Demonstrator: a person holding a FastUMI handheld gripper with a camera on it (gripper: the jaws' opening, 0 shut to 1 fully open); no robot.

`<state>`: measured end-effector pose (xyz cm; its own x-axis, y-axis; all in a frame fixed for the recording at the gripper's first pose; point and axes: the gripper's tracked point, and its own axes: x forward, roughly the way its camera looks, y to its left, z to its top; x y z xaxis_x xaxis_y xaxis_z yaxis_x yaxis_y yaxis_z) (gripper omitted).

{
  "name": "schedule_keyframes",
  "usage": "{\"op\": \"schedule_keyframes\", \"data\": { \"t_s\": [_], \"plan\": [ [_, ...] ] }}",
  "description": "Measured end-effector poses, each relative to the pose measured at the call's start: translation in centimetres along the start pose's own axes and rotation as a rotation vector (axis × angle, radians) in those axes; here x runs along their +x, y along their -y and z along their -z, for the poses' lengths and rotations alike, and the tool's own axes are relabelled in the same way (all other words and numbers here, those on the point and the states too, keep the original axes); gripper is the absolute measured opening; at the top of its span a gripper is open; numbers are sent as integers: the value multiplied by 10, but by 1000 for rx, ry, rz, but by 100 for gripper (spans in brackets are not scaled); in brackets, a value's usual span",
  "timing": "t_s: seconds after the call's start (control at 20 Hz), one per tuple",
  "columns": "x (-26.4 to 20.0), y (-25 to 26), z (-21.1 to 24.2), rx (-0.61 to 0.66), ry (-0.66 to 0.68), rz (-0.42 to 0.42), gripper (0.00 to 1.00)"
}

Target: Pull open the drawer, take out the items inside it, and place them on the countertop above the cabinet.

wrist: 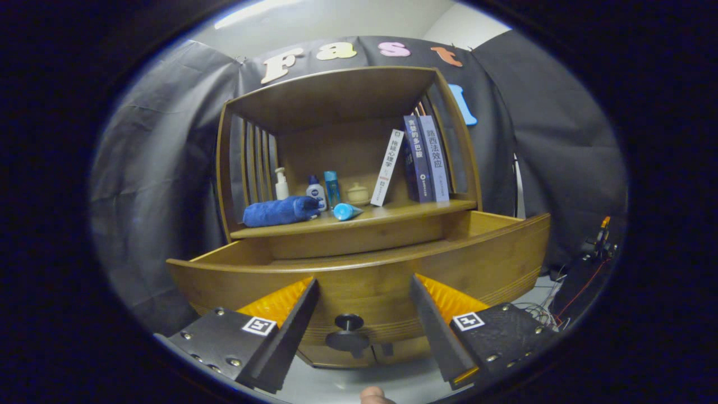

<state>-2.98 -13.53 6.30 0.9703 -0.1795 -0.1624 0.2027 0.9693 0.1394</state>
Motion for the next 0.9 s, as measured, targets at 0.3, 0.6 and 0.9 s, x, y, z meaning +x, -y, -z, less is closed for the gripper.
{"op": "schedule_keyframes", "data": {
  "t_s": [0.3, 0.6, 0.9],
  "plan": [
    [38, -2, -5, -2, -1, -3, 99],
    [65, -3, -7, -8, 6, -2, 99],
    [90, -5, -7, -13, 12, -1, 99]
  ]
}}
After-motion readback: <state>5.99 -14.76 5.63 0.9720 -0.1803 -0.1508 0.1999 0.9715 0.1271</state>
